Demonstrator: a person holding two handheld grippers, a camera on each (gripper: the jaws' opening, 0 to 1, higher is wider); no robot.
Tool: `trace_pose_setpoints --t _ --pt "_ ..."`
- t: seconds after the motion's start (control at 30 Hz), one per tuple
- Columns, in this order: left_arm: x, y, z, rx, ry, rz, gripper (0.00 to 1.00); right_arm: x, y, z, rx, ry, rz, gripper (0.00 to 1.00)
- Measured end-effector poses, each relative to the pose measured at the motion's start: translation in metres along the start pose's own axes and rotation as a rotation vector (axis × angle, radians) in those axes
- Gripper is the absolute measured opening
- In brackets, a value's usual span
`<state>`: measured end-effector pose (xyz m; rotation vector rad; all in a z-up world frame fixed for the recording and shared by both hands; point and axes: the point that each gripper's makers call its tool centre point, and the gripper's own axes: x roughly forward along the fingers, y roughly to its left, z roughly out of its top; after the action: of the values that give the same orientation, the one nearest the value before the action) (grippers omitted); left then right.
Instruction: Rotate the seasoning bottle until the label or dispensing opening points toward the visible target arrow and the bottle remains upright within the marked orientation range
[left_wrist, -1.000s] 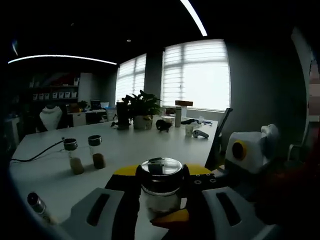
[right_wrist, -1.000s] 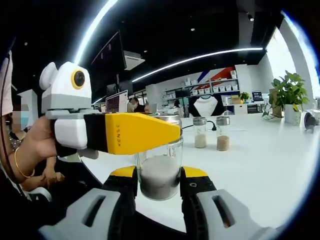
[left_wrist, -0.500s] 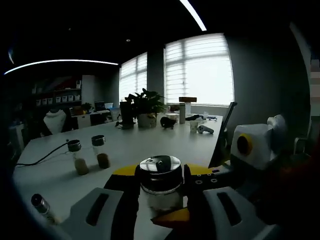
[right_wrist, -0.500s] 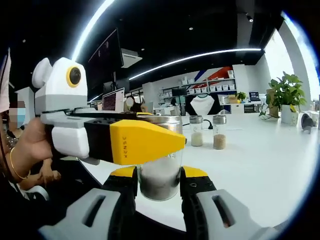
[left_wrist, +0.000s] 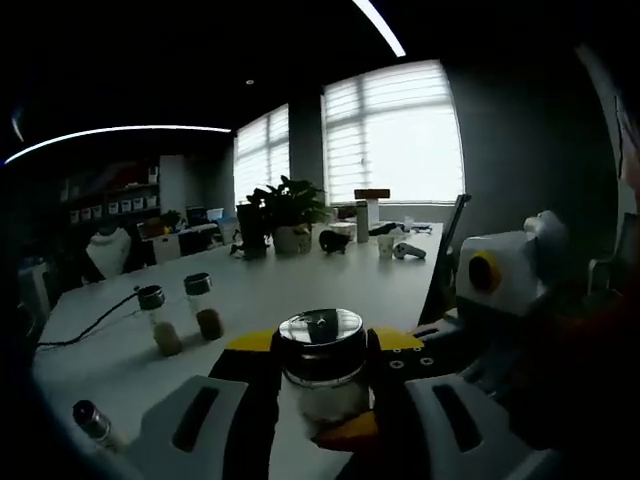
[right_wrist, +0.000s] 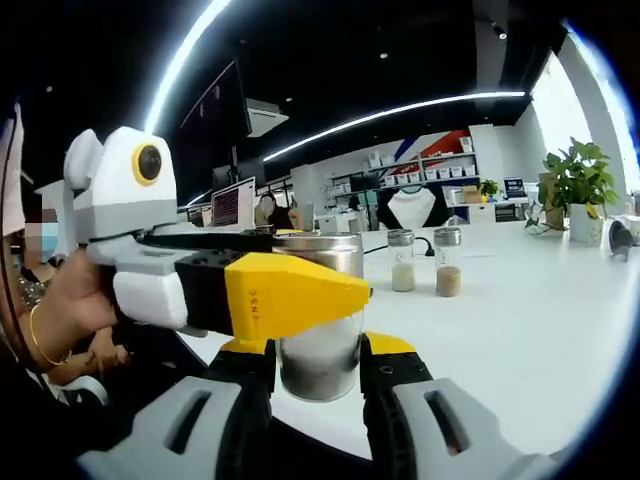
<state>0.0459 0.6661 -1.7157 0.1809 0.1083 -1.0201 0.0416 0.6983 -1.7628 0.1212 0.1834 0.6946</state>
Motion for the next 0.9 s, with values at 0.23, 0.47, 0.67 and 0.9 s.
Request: trace_pose_setpoints --t 0.23,0.47,0.67,0.9 --pt "-0.011 0.001 0.013 -0.036 -0.061 -0.081 0.36 0.0 0.01 0.013 -0.028 -0.034 0.055 0.31" --pt "-0.022 -0.009 0.026 -0.04 -0.106 -0.202 0.36 -0.005 0.025 0.027 -0.054 -0.071 0.161 0.32" --pt "-0.024 -0.013 0.031 -0.06 -0.13 -0.231 0.36 -0.008 0.029 0.033 -0.085 -0.073 0.171 0.32" --pt "-0.017 -0.014 0.027 -0.019 -0.102 -0.163 0.36 -0.009 0.017 0.029 -0.106 -0.057 0.074 0.31"
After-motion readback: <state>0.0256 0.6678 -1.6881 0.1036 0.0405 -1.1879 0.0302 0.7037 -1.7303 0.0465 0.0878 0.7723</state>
